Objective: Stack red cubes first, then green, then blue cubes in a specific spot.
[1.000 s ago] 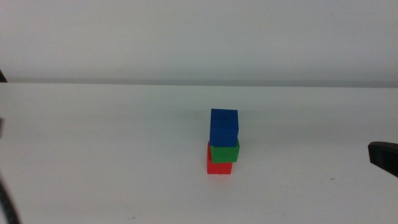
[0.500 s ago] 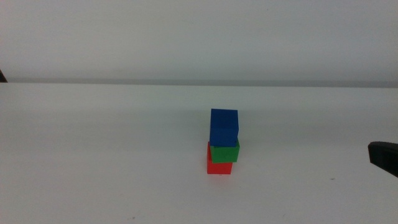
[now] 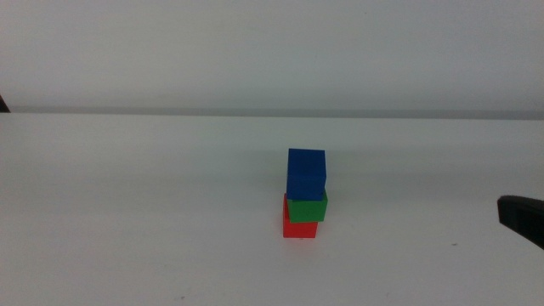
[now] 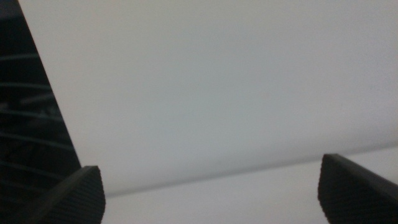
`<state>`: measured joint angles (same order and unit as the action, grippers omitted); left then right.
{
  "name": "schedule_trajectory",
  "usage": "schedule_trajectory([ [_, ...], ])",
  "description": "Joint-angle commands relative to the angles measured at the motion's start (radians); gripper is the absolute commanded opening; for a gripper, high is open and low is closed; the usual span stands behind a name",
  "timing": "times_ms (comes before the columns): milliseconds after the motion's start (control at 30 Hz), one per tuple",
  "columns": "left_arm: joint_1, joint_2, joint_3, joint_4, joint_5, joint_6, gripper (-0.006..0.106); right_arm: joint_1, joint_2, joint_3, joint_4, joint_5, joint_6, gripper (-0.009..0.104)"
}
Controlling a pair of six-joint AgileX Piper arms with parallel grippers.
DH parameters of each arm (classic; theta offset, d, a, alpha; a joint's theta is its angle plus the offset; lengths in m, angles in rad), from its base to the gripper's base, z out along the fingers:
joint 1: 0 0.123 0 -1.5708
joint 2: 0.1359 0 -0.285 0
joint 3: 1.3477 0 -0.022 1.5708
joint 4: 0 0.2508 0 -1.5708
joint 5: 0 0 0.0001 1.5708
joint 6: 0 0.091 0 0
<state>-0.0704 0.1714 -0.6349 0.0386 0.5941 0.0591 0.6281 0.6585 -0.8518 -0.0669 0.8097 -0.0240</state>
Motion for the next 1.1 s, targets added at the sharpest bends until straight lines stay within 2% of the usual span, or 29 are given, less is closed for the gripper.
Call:
schedule_trajectory([
  [0, 0.002, -0.061, 0.125, -0.013, -0.130, -0.004, 0.092, -0.033, -0.044, 0.084, -0.013, -0.162, -0.001, 0.091],
  [100, 0.002, -0.145, 0.282, -0.033, -0.215, -0.004, 0.092, -0.122, -0.110, 0.236, -0.002, -0.402, -0.001, 0.091],
  [167, 0.002, -0.193, 0.368, -0.050, -0.249, -0.004, 0.092, -0.199, -0.155, 0.336, 0.013, -0.476, -0.001, 0.091],
  [400, 0.002, -0.204, 0.556, -0.050, -0.461, -0.004, 0.092, -0.538, -0.385, 0.627, 0.025, -0.513, -0.001, 0.091],
  [500, 0.002, -0.204, 0.610, -0.050, -0.561, -0.004, 0.092, -0.641, -0.513, 0.720, 0.025, -0.519, -0.001, 0.091],
  [633, 0.002, -0.204, 0.675, -0.057, -0.619, -0.004, 0.092, -0.687, -0.706, 0.821, 0.025, -0.517, -0.001, 0.091],
  [700, 0.002, -0.209, 0.673, -0.057, -0.533, -0.004, 0.092, -0.687, -0.682, 0.845, 0.025, -0.554, -0.001, 0.091],
  [833, 0.002, -0.209, 0.673, -0.057, -0.514, -0.004, 0.092, -0.687, -0.695, 0.890, -0.007, -0.625, -0.001, 0.091],
  [1067, 0.002, -0.209, 0.673, -0.057, -0.514, -0.004, 0.092, -0.687, -0.695, 0.891, -0.016, -0.615, -0.001, 0.091],
])
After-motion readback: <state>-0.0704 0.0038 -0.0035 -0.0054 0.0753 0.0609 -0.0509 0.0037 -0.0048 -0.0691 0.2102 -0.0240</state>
